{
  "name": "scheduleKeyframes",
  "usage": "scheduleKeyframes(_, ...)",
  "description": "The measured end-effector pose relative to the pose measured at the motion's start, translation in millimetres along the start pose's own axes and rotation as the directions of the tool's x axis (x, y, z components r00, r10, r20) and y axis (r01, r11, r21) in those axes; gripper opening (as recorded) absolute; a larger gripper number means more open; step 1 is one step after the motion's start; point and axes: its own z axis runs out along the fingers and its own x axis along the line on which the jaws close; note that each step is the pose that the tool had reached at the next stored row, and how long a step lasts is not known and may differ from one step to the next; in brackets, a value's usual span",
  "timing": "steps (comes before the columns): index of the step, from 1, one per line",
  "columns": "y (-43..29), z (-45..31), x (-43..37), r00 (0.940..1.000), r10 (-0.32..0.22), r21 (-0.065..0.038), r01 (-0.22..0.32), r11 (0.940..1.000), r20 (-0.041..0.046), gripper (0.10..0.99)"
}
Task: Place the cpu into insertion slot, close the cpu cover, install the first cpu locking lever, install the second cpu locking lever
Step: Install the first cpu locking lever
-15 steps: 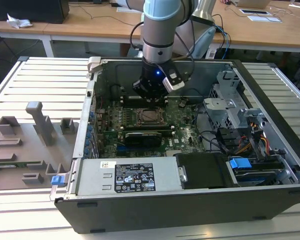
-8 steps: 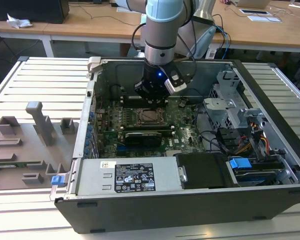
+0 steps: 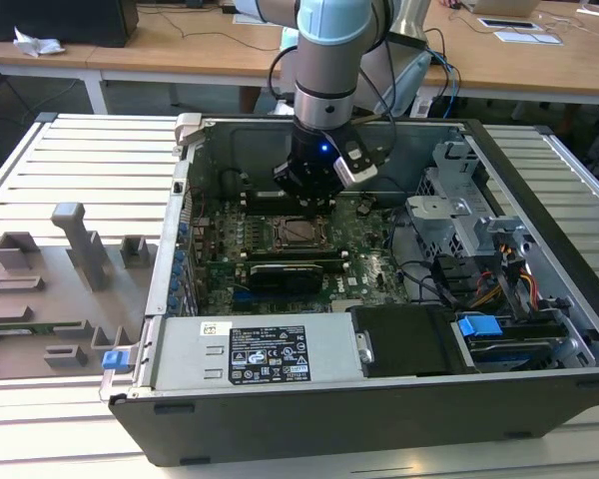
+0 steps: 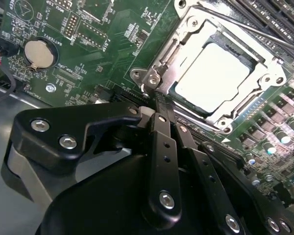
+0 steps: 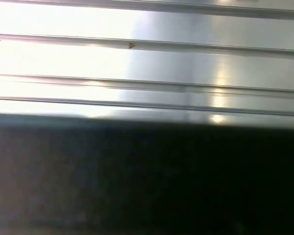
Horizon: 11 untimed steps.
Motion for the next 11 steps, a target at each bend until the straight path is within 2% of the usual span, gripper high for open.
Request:
scheduleKeyframes(3, 0.3, -2.2, -0.1, 1.0000, 0.000, -0.001, 0.000, 1.0000, 0.0004, 0.106)
scheduleKeyframes(4, 0.2, -6.8, -0.1, 1.0000, 0.000, 0.000, 0.000, 1.0000, -0.0001, 0.106)
scheduleKeyframes(7, -3.6, -8.2, 0.1, 1.0000, 0.000, 0.001, 0.000, 1.0000, -0.0002, 0.106)
scheduleKeyframes(9, -8.6, -8.4, 0.4, 1.0000, 0.000, 0.001, 0.000, 1.0000, -0.0001, 0.106)
scheduleKeyframes(10, -17.9, -8.6, 0.8, 1.0000, 0.000, 0.001, 0.000, 1.0000, -0.0002, 0.106)
scheduleKeyframes(11, -21.6, -8.8, 1.0, 1.0000, 0.000, 0.002, 0.000, 1.0000, -0.0002, 0.106)
